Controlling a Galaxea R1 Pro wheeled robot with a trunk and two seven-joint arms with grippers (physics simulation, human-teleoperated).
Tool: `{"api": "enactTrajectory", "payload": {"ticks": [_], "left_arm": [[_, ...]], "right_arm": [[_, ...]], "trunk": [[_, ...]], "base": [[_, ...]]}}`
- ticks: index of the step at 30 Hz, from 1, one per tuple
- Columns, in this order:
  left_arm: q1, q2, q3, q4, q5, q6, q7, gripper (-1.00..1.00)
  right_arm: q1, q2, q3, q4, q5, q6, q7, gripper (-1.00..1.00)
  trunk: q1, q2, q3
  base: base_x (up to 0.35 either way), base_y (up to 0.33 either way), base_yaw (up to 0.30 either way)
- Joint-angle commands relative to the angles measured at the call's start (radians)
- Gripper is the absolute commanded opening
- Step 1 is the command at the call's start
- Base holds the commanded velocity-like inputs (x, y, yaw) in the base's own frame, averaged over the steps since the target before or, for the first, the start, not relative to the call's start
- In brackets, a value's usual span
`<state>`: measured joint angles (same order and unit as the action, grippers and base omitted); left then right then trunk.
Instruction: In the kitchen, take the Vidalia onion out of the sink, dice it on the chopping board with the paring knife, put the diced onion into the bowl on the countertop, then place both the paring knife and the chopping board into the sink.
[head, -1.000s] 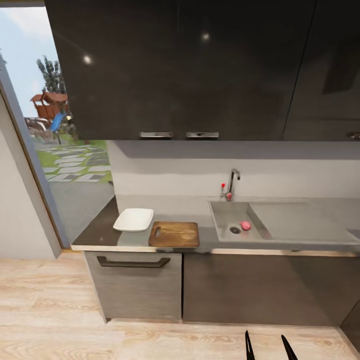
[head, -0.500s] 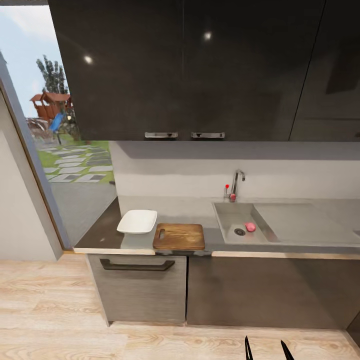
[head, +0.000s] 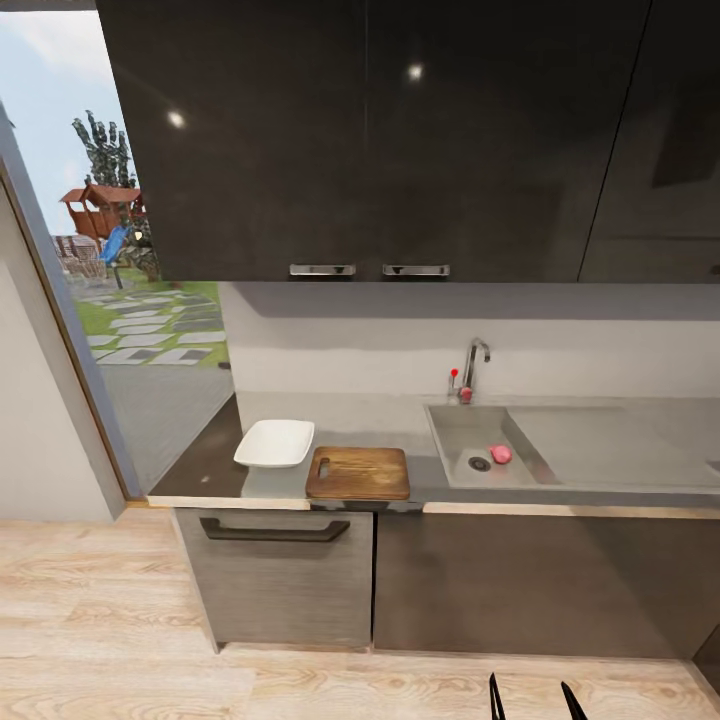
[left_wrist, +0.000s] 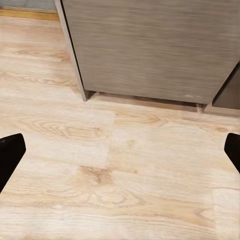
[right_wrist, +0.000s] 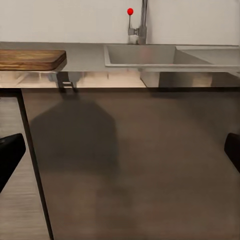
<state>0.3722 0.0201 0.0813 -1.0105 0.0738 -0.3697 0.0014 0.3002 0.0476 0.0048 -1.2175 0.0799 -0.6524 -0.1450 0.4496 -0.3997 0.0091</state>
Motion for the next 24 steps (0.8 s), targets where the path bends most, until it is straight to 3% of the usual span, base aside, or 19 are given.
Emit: {"api": "enactTrajectory", "payload": {"ticks": [1, 19, 24], "left_arm": [[0.001, 0.000, -0.002, 0.000, 0.008, -0.002, 0.000, 1.00], [0.001, 0.000, -0.002, 0.007, 0.008, -0.002, -0.001, 1.00], [0.001, 0.000, -0.002, 0.008, 0.009, -0.002, -0.001, 1.00]], "right_arm": [[0.001, 0.000, 0.001, 0.000, 0.009, 0.000, -0.008, 1.00], [0.001, 0.002, -0.003, -0.001, 0.011, 0.012, -0.015, 1.00], [0.000, 0.000, -0.005, -0.065, 0.014, 0.119, -0.059, 1.00]], "trunk": [[0.000, 0.000, 0.000], [0.000, 0.000, 0.000], [0.000, 0.000, 0.000]], "base": [[0.000, 0.000, 0.000], [0.000, 0.000, 0.000], [0.000, 0.000, 0.000]]}}
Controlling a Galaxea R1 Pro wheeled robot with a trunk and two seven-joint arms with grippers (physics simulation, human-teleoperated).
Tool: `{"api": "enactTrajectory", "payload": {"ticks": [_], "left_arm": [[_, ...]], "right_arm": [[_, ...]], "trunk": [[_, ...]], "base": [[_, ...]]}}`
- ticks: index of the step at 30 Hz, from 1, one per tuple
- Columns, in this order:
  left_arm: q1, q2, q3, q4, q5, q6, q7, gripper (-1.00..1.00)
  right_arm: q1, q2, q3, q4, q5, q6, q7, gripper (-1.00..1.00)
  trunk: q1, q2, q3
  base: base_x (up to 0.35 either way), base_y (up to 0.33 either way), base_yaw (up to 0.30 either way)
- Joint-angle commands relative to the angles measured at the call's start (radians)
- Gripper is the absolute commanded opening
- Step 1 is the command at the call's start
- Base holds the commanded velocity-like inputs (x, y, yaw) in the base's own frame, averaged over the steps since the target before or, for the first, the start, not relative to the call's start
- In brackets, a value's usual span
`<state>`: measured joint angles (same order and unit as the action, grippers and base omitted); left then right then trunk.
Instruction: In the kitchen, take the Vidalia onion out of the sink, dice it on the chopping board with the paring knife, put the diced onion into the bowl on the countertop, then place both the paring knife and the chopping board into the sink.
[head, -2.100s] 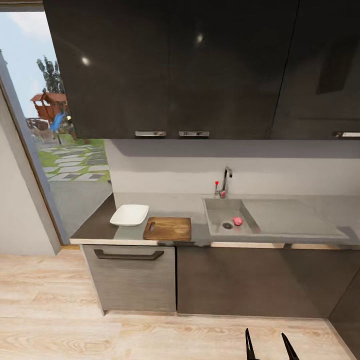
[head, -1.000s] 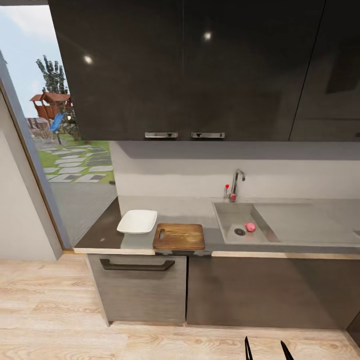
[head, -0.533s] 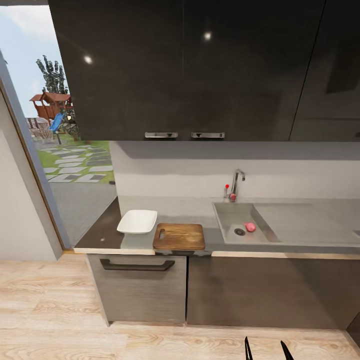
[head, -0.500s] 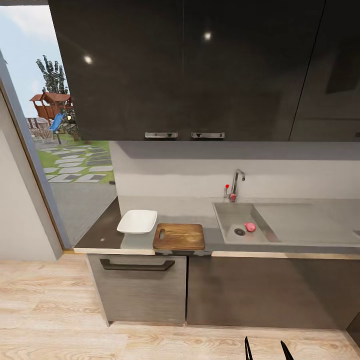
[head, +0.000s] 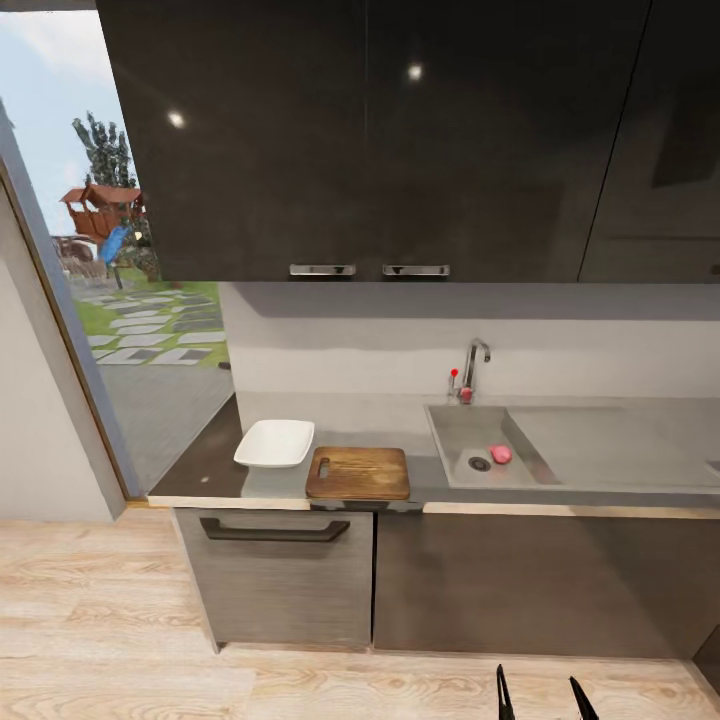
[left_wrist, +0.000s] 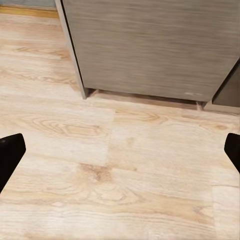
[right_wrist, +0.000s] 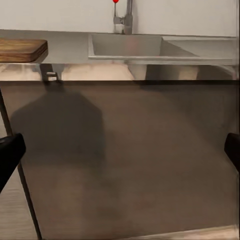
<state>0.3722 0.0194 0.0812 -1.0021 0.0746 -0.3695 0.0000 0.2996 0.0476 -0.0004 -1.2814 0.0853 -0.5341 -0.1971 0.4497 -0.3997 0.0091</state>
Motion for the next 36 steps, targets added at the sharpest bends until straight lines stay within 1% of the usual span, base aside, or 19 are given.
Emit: {"api": "enactTrajectory", "payload": {"ticks": [1, 3, 4, 6, 8, 9, 11, 12, 13, 14, 17, 19, 20, 21, 22, 24, 25, 29, 36], "left_arm": [[0.001, 0.000, -0.002, -0.001, 0.008, -0.002, 0.000, 1.00], [0.001, 0.000, -0.001, 0.000, 0.008, -0.002, 0.000, 1.00], [0.001, 0.000, -0.001, 0.000, 0.008, -0.002, 0.000, 1.00], [0.001, 0.000, -0.001, 0.003, 0.008, -0.002, 0.000, 1.00], [0.001, 0.000, -0.001, 0.013, 0.007, -0.002, 0.000, 1.00], [0.001, 0.000, -0.001, 0.015, 0.007, -0.002, 0.000, 1.00], [0.001, 0.000, -0.001, 0.021, 0.007, -0.002, -0.001, 1.00], [0.001, 0.000, -0.001, 0.022, 0.007, -0.002, -0.001, 1.00], [0.001, 0.000, -0.001, 0.023, 0.007, -0.002, -0.001, 1.00], [0.001, 0.000, -0.001, 0.024, 0.006, -0.002, -0.001, 1.00], [0.001, 0.000, -0.003, 0.022, 0.005, -0.003, -0.001, 1.00], [0.001, 0.000, -0.003, 0.023, 0.005, -0.003, -0.002, 1.00], [0.001, 0.000, -0.003, 0.024, 0.005, -0.003, -0.002, 1.00], [0.001, 0.000, -0.003, 0.024, 0.005, -0.003, -0.002, 1.00], [0.001, 0.000, -0.003, 0.025, 0.005, -0.003, -0.002, 1.00], [0.001, 0.000, -0.003, 0.025, 0.005, -0.003, -0.003, 1.00], [0.001, 0.000, -0.003, 0.025, 0.005, -0.003, -0.004, 1.00], [0.001, 0.000, -0.003, 0.025, 0.005, -0.003, -0.004, 1.00], [0.001, 0.000, -0.003, 0.021, 0.005, -0.003, -0.006, 1.00]], "right_arm": [[0.000, 0.000, 0.000, -0.020, 0.009, 0.024, -0.017, 1.00], [-0.001, 0.000, 0.000, -0.086, 0.010, 0.102, -0.047, 1.00], [-0.003, 0.000, 0.001, -0.133, 0.010, 0.157, -0.064, 1.00], [-0.008, 0.000, 0.001, -0.180, 0.010, 0.210, -0.077, 1.00], [-0.029, 0.003, 0.002, -0.254, 0.010, 0.307, -0.092, 1.00], [-0.036, 0.004, 0.002, -0.266, 0.010, 0.328, -0.094, 1.00], [-0.078, 0.007, 0.004, -0.297, 0.010, 0.397, -0.101, 1.00], [-0.116, 0.009, 0.005, -0.305, 0.010, 0.430, -0.105, 1.00], [-0.136, 0.010, 0.007, -0.308, 0.010, 0.447, -0.107, 1.00], [-0.178, 0.012, 0.012, -0.312, 0.011, 0.487, -0.113, 1.00], [-0.304, 0.024, 0.033, -0.317, 0.014, 0.639, -0.126, 1.00], [-0.387, 0.036, 0.042, -0.318, 0.015, 0.715, -0.131, 1.00], [-0.447, 0.051, 0.054, -0.319, 0.017, 0.761, -0.137, 1.00], [-0.466, 0.057, 0.060, -0.319, 0.020, 0.777, -0.140, 1.00], [-0.531, 0.079, 0.084, -0.319, 0.045, 0.845, -0.159, 1.00], [-0.583, 0.101, 0.104, -0.319, 0.083, 0.908, -0.180, 1.00], [-0.620, 0.127, 0.123, -0.318, 0.116, 0.951, -0.191, 1.00], [-0.650, 0.127, 0.143, -0.317, 0.156, 0.986, -0.197, 1.00], [-0.661, 0.127, 0.203, -0.309, 0.176, 1.023, -0.200, 1.00]], "trunk": [[0.000, 0.000, 0.000], [0.000, 0.000, 0.000], [0.000, 0.000, 0.000], [0.000, 0.000, 0.000], [0.000, 0.000, 0.000], [0.000, 0.000, 0.000], [0.000, 0.000, 0.000], [0.000, 0.000, 0.000], [0.000, 0.000, 0.000], [0.000, 0.000, 0.000], [0.000, 0.000, 0.000], [0.000, 0.000, 0.000], [0.000, 0.000, 0.000], [0.000, 0.000, 0.000], [0.000, 0.000, 0.000], [0.000, 0.000, 0.000], [0.000, 0.000, 0.000], [0.000, 0.000, 0.000], [0.000, 0.000, 0.000]], "base": [[0.000, 0.000, 0.000], [0.000, 0.000, 0.000], [0.000, 0.000, 0.000], [0.000, 0.000, 0.000], [0.000, 0.000, 0.000], [0.000, 0.000, 0.000], [0.000, 0.000, 0.000], [0.000, 0.000, 0.000], [0.000, 0.000, 0.000], [0.000, 0.000, 0.000], [0.000, 0.000, 0.000], [0.000, 0.000, 0.000], [0.000, 0.000, 0.000], [0.000, 0.000, 0.000], [0.000, 0.000, 0.000], [0.000, 0.000, 0.000], [0.000, 0.000, 0.000], [0.061, 0.041, 0.000], [0.168, 0.142, 0.000]]}}
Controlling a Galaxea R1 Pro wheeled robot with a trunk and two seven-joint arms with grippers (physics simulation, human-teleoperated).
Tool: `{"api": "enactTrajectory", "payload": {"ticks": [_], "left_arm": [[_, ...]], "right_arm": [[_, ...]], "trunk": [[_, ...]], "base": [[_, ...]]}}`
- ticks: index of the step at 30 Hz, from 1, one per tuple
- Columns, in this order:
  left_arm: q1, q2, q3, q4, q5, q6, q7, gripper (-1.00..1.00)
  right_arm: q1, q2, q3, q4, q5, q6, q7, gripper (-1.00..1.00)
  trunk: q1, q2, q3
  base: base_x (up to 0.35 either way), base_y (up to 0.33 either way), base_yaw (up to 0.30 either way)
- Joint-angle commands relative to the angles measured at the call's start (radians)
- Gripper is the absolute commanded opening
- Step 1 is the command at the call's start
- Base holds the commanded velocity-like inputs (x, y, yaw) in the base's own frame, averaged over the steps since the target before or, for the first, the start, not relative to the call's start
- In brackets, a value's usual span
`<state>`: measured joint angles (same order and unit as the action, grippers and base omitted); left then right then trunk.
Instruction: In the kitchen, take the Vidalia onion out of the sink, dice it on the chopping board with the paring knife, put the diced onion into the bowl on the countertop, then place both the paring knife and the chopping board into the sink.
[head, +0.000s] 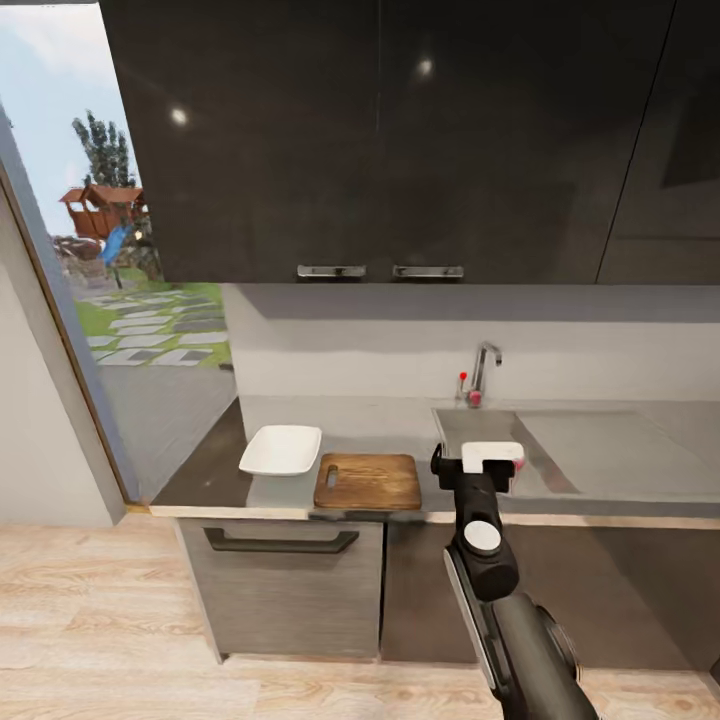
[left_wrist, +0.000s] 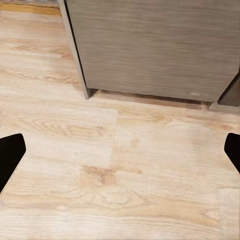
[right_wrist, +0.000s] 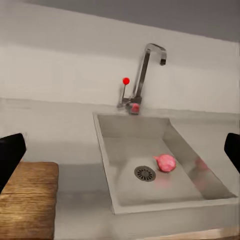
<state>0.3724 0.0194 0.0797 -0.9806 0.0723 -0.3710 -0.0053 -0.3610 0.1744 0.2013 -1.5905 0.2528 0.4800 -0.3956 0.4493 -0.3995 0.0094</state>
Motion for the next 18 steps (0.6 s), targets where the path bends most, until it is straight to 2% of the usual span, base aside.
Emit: {"api": "enactTrajectory", "payload": {"ticks": [1, 18], "left_arm": [[0.000, 0.001, -0.001, 0.000, 0.007, -0.002, -0.001, 1.00], [0.001, 0.001, -0.001, 0.004, 0.008, -0.002, -0.001, 1.00]], "right_arm": [[-0.001, 0.000, 0.004, 0.000, 0.009, 0.012, -0.002, 1.00], [-0.001, 0.000, 0.017, 0.035, 0.005, 0.025, 0.006, 1.00]], "trunk": [[0.001, 0.000, 0.000], [0.001, 0.000, 0.000]], "base": [[0.201, 0.198, 0.000], [0.207, 0.217, 0.000]]}}
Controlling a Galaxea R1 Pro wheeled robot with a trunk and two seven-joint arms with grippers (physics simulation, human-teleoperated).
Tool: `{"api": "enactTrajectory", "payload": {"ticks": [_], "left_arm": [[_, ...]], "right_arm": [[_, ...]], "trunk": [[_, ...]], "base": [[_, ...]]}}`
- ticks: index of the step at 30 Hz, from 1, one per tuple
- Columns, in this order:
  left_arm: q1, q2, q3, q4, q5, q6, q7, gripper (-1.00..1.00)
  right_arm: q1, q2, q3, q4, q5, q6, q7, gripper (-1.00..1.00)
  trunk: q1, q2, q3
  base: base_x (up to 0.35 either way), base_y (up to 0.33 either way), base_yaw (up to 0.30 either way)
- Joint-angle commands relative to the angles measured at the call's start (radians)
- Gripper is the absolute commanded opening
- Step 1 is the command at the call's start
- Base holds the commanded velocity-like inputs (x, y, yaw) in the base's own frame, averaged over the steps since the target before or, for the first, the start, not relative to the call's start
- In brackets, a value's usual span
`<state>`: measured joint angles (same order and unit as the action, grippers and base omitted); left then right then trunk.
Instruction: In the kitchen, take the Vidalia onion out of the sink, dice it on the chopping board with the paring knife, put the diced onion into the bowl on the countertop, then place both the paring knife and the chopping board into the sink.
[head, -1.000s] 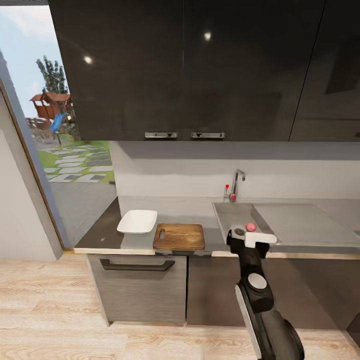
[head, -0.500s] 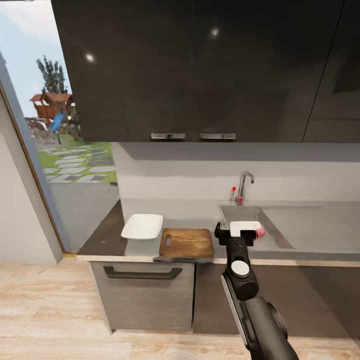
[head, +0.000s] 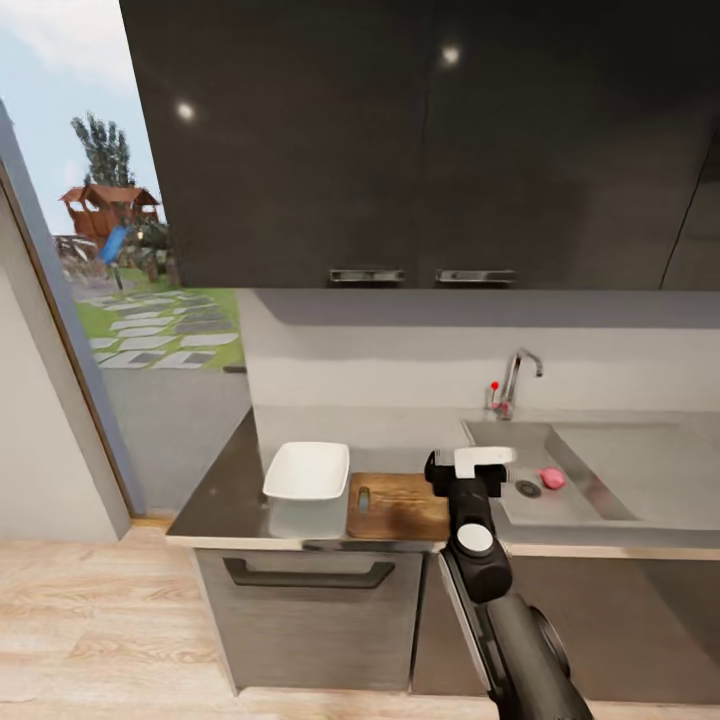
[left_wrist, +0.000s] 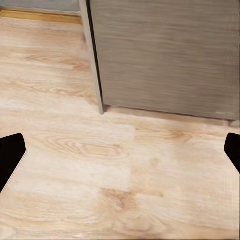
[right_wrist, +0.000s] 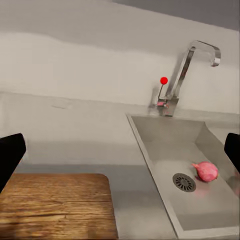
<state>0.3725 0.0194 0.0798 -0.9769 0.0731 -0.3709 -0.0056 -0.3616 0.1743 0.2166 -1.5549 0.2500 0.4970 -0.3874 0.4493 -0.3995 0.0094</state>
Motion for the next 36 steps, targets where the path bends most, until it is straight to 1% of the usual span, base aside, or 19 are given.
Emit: {"api": "enactTrajectory", "payload": {"ticks": [1, 4, 7, 10, 11, 14, 15, 16, 17, 18, 19, 20, 21, 22, 23, 24, 27, 33, 36], "left_arm": [[0.000, 0.001, -0.002, 0.000, 0.008, -0.002, -0.001, 1.00], [0.000, 0.001, -0.002, 0.002, 0.008, -0.001, 0.000, 1.00], [0.000, 0.001, -0.002, 0.002, 0.007, -0.002, 0.001, 1.00], [0.000, 0.001, -0.002, 0.001, 0.007, -0.002, 0.001, 1.00], [0.000, 0.001, -0.002, 0.001, 0.007, -0.002, 0.001, 1.00], [0.000, 0.001, -0.002, 0.001, 0.007, -0.001, 0.001, 1.00], [0.000, 0.001, -0.002, 0.001, 0.007, -0.002, 0.001, 1.00], [0.000, 0.001, -0.002, 0.001, 0.007, -0.001, 0.001, 1.00], [0.000, 0.001, -0.002, 0.001, 0.007, -0.001, 0.001, 1.00], [0.000, 0.001, -0.002, 0.001, 0.007, -0.001, 0.001, 1.00], [0.000, 0.001, -0.002, 0.001, 0.007, -0.001, 0.001, 1.00], [0.000, 0.001, -0.002, 0.001, 0.007, -0.001, 0.001, 1.00], [0.000, 0.001, -0.002, 0.001, 0.007, -0.001, 0.001, 1.00], [0.000, 0.001, -0.002, 0.001, 0.007, -0.001, 0.001, 1.00], [0.000, 0.001, -0.002, 0.002, 0.007, -0.001, 0.001, 1.00], [0.000, 0.001, -0.002, 0.002, 0.007, -0.001, 0.001, 1.00], [0.000, 0.001, -0.002, 0.003, 0.007, 0.000, 0.000, 1.00], [0.000, 0.001, -0.002, 0.003, 0.007, 0.000, 0.000, 1.00], [0.000, 0.001, -0.002, 0.003, 0.007, 0.000, 0.001, 1.00]], "right_arm": [[0.000, 0.000, 0.001, 0.005, 0.007, 0.008, -0.001, 1.00], [0.000, 0.000, 0.001, 0.011, 0.004, 0.008, 0.003, 1.00], [0.000, 0.000, 0.001, 0.017, 0.001, 0.008, 0.030, 1.00], [0.000, 0.000, 0.000, 0.019, 0.003, 0.010, 0.119, 1.00], [0.000, 0.000, 0.000, 0.019, 0.004, 0.015, 0.154, 1.00], [0.000, 0.000, -0.002, 0.018, 0.006, 0.043, 0.226, 1.00], [0.000, -0.013, -0.003, 0.016, 0.006, 0.062, 0.266, 1.00], [0.000, -0.022, -0.004, 0.015, 0.007, 0.071, 0.287, 1.00], [0.000, -0.036, -0.005, 0.013, 0.008, 0.085, 0.329, 1.00], [0.000, -0.042, -0.005, 0.012, 0.008, 0.090, 0.351, 1.00], [0.000, -0.051, -0.005, 0.012, 0.009, 0.097, 0.395, 1.00], [0.000, -0.063, -0.005, 0.011, 0.011, 0.103, 0.459, 1.00], [0.000, -0.067, -0.005, 0.011, 0.012, 0.104, 0.476, 1.00], [0.000, -0.077, -0.005, 0.010, 0.015, 0.106, 0.504, 1.00], [0.000, -0.097, -0.005, 0.009, 0.020, 0.108, 0.540, 1.00], [0.000, -0.106, -0.005, 0.009, 0.020, 0.108, 0.555, 1.00], [0.000, -0.117, -0.005, 0.009, 0.021, 0.108, 0.587, 1.00], [0.000, -0.122, -0.006, 0.009, 0.021, 0.106, 0.624, 1.00], [0.000, -0.123, -0.006, 0.009, 0.022, 0.105, 0.666, 1.00]], "trunk": [[0.001, 0.000, 0.000], [0.001, 0.000, 0.000], [0.001, 0.000, 0.000], [0.001, 0.000, 0.000], [0.001, 0.000, 0.000], [0.001, 0.000, 0.000], [0.001, 0.000, 0.000], [0.001, 0.000, 0.000], [0.001, 0.000, 0.000], [0.001, 0.000, 0.000], [0.001, 0.000, 0.000], [0.001, 0.000, 0.000], [0.001, 0.000, 0.000], [0.001, 0.000, 0.000], [0.001, 0.000, 0.000], [0.001, 0.000, 0.000], [0.001, 0.000, 0.000], [0.001, 0.000, 0.000], [0.001, 0.000, 0.000]], "base": [[0.200, 0.222, 0.000], [0.180, 0.190, 0.000], [0.126, 0.086, 0.000], [0.051, 0.027, 0.000], [0.020, 0.010, 0.000], [0.011, 0.006, 0.000], [0.005, 0.003, 0.000], [0.004, 0.002, 0.000], [0.003, 0.001, 0.000], [0.002, 0.001, 0.000], [0.001, 0.001, 0.000], [0.000, 0.000, 0.000], [0.000, 0.000, 0.000], [0.000, 0.000, 0.000], [0.000, 0.000, 0.000], [0.000, 0.000, 0.000], [0.000, 0.000, 0.000], [0.000, 0.000, 0.000], [0.000, 0.000, 0.000]]}}
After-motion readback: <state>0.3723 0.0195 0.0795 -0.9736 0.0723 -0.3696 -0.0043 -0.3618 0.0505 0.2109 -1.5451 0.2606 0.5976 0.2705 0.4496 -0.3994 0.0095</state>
